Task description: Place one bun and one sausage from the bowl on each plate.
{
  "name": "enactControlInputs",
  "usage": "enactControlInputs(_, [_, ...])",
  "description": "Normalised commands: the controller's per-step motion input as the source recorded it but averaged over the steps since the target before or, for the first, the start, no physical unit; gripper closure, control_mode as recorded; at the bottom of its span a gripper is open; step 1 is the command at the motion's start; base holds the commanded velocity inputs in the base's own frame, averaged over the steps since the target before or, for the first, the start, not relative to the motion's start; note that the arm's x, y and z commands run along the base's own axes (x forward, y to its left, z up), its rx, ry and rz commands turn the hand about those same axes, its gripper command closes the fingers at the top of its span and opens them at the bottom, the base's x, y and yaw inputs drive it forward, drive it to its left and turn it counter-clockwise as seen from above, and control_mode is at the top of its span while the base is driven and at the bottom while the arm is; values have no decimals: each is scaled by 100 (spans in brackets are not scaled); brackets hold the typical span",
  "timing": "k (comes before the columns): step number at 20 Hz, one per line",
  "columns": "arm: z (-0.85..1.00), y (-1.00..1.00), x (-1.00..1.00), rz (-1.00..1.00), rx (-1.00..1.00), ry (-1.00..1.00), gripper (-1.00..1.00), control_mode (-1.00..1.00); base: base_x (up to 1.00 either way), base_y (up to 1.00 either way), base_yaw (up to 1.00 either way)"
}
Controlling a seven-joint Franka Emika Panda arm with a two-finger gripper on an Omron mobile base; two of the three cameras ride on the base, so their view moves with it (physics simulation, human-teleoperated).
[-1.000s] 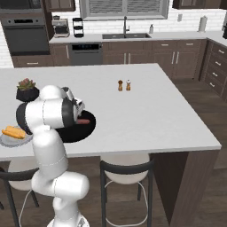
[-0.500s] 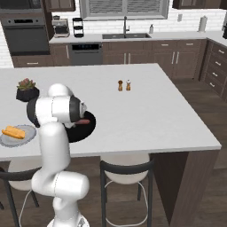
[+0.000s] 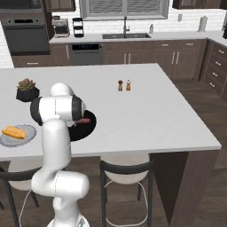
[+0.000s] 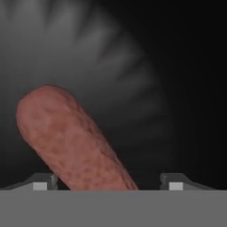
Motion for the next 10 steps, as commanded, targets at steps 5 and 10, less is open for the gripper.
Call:
enactControlInputs(5, [0,0,-1,0,0,0,100,-100,0,0,0])
enactControlInputs(10, [24,0,-63,0,0,-11,100,-100,0,0,0])
